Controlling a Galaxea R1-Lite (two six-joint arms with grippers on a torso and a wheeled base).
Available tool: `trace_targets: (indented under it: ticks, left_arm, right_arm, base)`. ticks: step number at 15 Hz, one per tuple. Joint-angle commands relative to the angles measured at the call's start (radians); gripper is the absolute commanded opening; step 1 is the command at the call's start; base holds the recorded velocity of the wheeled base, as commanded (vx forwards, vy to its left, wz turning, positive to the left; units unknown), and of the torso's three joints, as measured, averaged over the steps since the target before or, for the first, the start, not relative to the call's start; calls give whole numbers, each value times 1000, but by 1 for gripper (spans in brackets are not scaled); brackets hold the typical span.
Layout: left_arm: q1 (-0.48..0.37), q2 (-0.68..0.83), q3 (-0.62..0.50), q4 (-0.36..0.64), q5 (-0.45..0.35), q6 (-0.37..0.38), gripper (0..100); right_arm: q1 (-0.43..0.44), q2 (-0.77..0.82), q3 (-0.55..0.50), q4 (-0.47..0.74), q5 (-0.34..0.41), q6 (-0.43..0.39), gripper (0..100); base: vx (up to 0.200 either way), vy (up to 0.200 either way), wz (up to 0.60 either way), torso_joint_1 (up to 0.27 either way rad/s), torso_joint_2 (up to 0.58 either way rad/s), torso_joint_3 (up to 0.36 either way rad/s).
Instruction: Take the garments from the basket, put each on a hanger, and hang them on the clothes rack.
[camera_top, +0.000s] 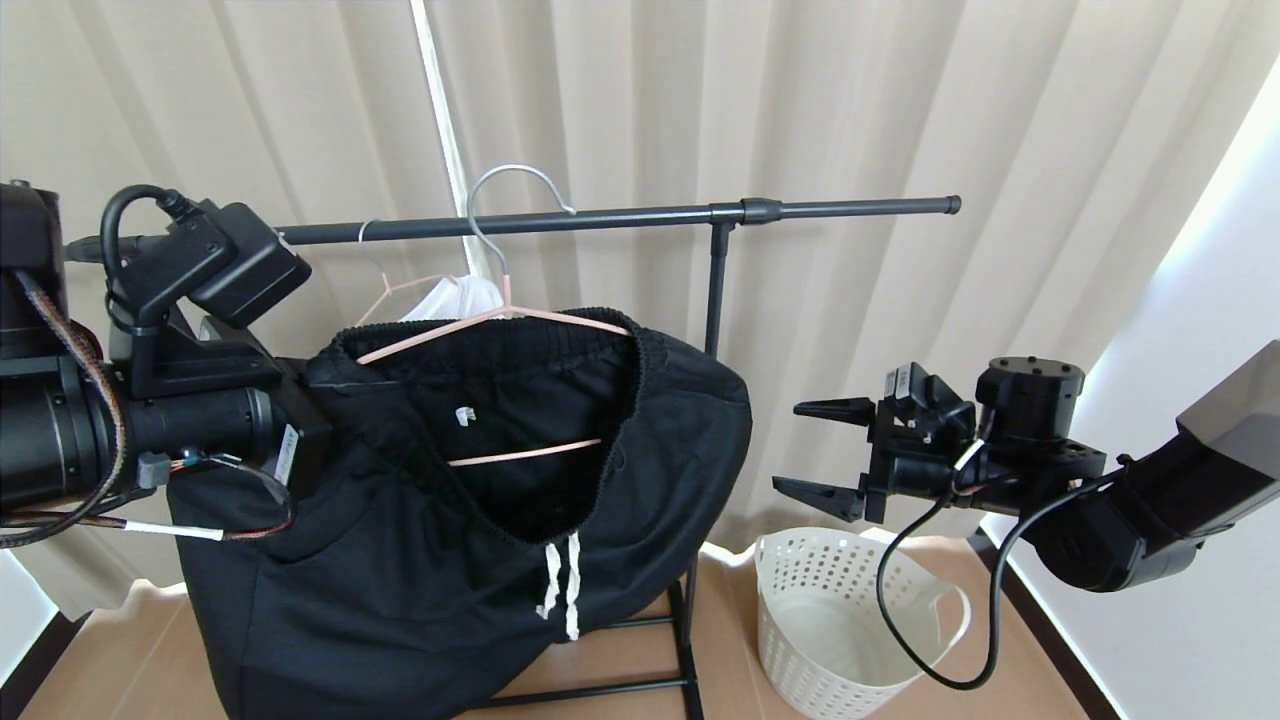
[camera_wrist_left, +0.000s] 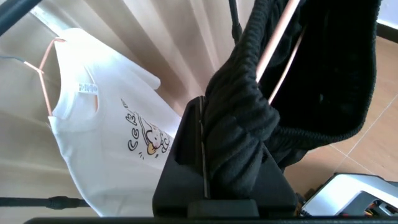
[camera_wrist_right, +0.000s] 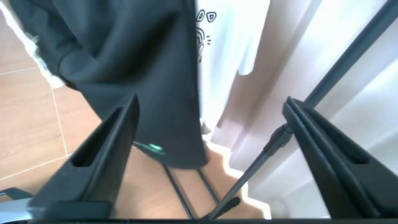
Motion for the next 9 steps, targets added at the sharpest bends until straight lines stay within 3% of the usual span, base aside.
trace_targets:
  ticks: [1,9]
  left_arm:
    - [13,35,23,-30,0,-1,0]
    - [26,110,102,-85,4,-2,0]
  right_arm:
    - [0,0,-2,-1,1,-1,100]
    - [2,3,-2,-1,1,-2,100]
  base:
    - [0,0,0,0,0,0]
    - [0,0,0,0,0,0]
